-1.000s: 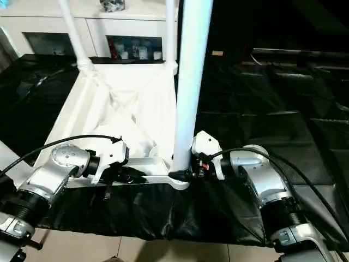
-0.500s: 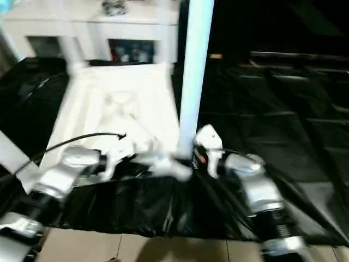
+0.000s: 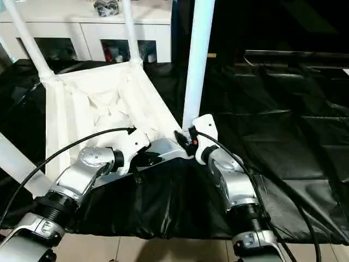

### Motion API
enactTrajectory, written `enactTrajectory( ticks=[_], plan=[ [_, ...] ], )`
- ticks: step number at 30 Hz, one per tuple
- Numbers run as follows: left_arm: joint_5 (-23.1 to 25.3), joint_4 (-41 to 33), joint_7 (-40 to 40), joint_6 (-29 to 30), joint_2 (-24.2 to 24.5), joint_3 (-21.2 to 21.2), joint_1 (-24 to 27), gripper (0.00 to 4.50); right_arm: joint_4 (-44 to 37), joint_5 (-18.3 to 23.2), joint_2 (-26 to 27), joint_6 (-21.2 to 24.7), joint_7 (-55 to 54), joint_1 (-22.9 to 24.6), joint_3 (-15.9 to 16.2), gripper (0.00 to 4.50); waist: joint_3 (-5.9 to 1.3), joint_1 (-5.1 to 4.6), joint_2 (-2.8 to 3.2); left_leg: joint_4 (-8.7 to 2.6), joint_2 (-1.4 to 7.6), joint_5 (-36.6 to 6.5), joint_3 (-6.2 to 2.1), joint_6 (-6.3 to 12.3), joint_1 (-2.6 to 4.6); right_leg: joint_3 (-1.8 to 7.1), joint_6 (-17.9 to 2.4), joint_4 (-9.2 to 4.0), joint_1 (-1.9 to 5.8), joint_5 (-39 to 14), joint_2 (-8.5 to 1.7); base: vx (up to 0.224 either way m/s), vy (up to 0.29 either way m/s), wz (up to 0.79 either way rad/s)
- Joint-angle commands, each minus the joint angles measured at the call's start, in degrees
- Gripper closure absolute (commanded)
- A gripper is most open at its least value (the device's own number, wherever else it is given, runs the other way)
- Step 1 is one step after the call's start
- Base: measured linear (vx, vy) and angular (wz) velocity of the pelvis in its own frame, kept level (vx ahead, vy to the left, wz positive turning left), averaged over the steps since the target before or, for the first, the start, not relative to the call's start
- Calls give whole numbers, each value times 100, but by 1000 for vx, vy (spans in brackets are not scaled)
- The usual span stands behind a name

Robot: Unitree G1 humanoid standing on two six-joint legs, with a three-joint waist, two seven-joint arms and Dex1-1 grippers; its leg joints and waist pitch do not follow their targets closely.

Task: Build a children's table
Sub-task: Rotate leg to tighten

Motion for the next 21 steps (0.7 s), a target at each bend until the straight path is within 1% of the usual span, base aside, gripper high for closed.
enactTrajectory(
  ticks=[1, 2, 3, 4, 5, 6, 8, 10, 11, 12, 13, 16, 17, 18, 19, 20, 21],
  plan=[
    [-184, -221, -76, -355, -188, -170, -83, 450, -59, 222, 177, 132, 1047, 249, 790, 135, -232, 1, -74, -410, 174, -1158, -39, 191, -45, 226, -1033, -499, 211, -1282, -321, 0, 0, 0],
    [-228, -216, -261, -439, -86, -152, -67, 450, -107, 249, -84, 144, 1404, 299, 831, 128, -237, 8, -78, -404, 173, -1163, -38, 209, -44, 222, -1024, -501, 223, -1262, -316, 0, 0, 0],
    [-258, -215, -343, -460, -48, -140, -61, 450, -116, 265, -186, 148, 1541, 313, 836, 118, -246, 26, -85, -388, 178, -1129, -33, 266, -39, 225, -1051, -486, 232, -1150, -317, 0, 0, 0],
    [-318, -204, -511, -514, 28, -111, -53, 450, -135, 296, -399, 160, 1839, 335, 850, 103, -248, 40, -73, -384, 183, -1062, -32, 310, -41, 221, -1108, -477, 230, -1021, -320, 0, 0, 0],
    [-359, -191, -640, -532, 92, -89, -52, 450, -146, 318, -573, 163, 2080, 348, 864, 103, -243, 38, -80, -380, 181, -1046, -25, 326, -48, 224, -1133, -478, 227, -982, -321, 0, 0, 0],
    [-354, -145, -756, -523, 192, -83, -70, 450, -152, 320, -793, 141, 2370, 353, 906, 93, -247, 48, -72, -380, 188, -1030, -28, 339, -39, 216, -1177, -471, 234, -949, -326, 0, 0, 0],
    [-387, -80, -966, -617, 320, -71, -91, 450, -149, 280, -1094, 72, 2772, 340, 1000, 84, -245, 55, -92, -372, 190, -1002, -23, 363, -46, 214, -1223, -466, 234, -912, -327, 0, 0, 0],
    [-428, -63, -1088, -663, 370, -59, -94, 450, -135, 240, -1221, 24, 2940, 322, 1054, 51, -242, 60, -92, -373, 194, -981, -23, 374, -46, 214, -1253, -459, 236, -915, -328, 0, 0, 0],
    [-460, -45, -1193, -711, 410, -52, -99, 450, -107, 176, -1312, -62, 3055, 302, 1091, 48, -248, 62, -102, -368, 194, -970, -24, 381, -45, 209, -1266, -455, 241, -917, -331, 0, 0, 0],
    [-495, -43, -1277, -722, 432, -45, -96, 450, -52, 98, -1355, -154, 3071, 273, 1113, 48, -242, 58, -106, -370, 201, -959, -19, 389, -39, 212, -1296, -457, 229, -900, -332, 0, 0, 0],
    [-594, -19, -1589, -810, 517, -41, -89, 450, 124, -47, -1520, -425, 3302, 162, 1192, 46, -249, 53, -112, -361, 193, -952, -15, 371, -41, 204, -1328, -452, 229, -933, -337, 0, 0, 0],
    [-650, -20, -1862, -866, 598, -72, -68, 450, 213, 18, -1629, -495, 3628, 58, 1243, 46, -255, 77, -114, -350, 199, -903, -10, 413, -29, 210, -1386, -438, 234, -843, -338, 0, 0, 0],
    [-665, -9, -1983, -889, 641, -96, -67, 450, 268, 54, -1647, -487, 3756, -7, 1262, 46, -269, 88, -107, -339, 207, -796, -8, 451, -30, 207, -1449, -409, 239, -615, -331, 0, 0, 0],
    [-665, -2, -2025, -901, 659, -108, -69, 450, 292, 63, -1649, -483, 3799, -34, 1271, 46, -279, 90, -121, -324, 204, -674, -7, 508, -52, 204, -1504, -364, 254, -319, -321, 0, 0, 0],
    [-663, 18, -2092, -930, 691, -130, -76, 450, 342, 77, -1658, -470, 3908, -84, 1297, 46, -278, 87, -119, -320, 207, -607, -5, 556, -54, 192, -1547, -348, 251, -167, -314, 0, 0, 0],
    [-662, 21, -2097, -934, 694, -132, -76, 450, 347, 78, -1659, -472, 3918, -88, 1300, 63, -274, 84, -115, -316, 205, -628, -1, 570, -54, 190, -1570, -350, 246, -161, -316, 0, 0, 0],
    [-656, 42, -2119, -951, 706, -138, -89, 450, 388, 73, -1659, -485, 3950, -118, 1307, 80, -272, 85, -138, -315, 209, -658, 4, 578, -47, 190, -1585, -357, 247, -195, -322, 0, 0, 0]
  ],
)
